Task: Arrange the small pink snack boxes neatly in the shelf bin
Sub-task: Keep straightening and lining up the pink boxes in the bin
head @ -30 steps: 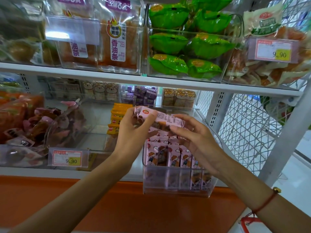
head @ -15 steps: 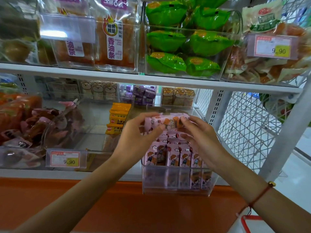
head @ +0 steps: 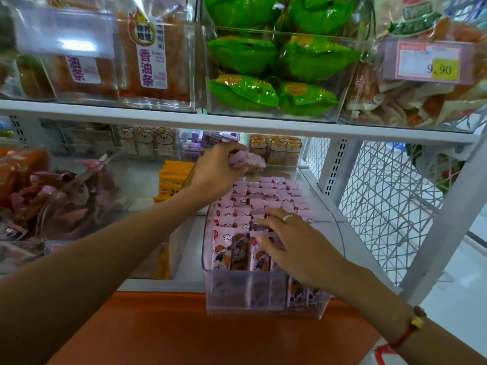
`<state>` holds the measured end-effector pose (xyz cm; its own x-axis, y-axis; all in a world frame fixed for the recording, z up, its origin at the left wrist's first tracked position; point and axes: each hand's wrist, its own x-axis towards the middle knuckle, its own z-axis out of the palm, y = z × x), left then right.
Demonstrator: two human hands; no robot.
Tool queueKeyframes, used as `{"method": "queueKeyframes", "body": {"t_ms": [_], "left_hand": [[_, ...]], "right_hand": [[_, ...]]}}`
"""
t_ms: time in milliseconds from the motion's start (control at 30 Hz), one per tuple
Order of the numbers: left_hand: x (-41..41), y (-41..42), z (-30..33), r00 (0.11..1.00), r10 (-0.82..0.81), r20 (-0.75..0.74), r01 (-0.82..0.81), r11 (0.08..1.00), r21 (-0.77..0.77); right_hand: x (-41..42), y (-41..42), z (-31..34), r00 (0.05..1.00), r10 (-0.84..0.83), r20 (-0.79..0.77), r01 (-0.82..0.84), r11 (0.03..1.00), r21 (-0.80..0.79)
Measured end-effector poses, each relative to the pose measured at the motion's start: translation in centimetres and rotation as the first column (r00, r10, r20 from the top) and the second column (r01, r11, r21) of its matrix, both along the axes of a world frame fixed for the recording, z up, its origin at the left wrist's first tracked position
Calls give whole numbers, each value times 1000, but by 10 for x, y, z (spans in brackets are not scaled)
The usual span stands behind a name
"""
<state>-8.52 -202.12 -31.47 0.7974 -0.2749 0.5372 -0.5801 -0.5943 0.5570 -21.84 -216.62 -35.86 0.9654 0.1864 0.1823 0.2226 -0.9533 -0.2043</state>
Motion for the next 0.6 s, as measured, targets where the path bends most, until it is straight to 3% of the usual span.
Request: {"method": "queueKeyframes", "body": {"t_ms": [167, 367, 467, 600], "left_hand": [[32, -15, -3, 999, -35, 19, 28, 959, 282], [55, -16, 16, 995, -80, -66, 103, 821, 562], [61, -23, 19, 995, -67, -70, 94, 825, 558], [66, -33, -1, 991, -108, -80, 131, 912, 388]], "right_hand": [[2, -5, -2, 999, 38, 37, -38, 999, 2], [-1, -10, -3, 975, 110, 192, -125, 990, 68], [-11, -14, -4, 958, 177, 225, -202, 975, 91], [-21, -15, -8, 950, 195, 245, -218, 973, 69]]}}
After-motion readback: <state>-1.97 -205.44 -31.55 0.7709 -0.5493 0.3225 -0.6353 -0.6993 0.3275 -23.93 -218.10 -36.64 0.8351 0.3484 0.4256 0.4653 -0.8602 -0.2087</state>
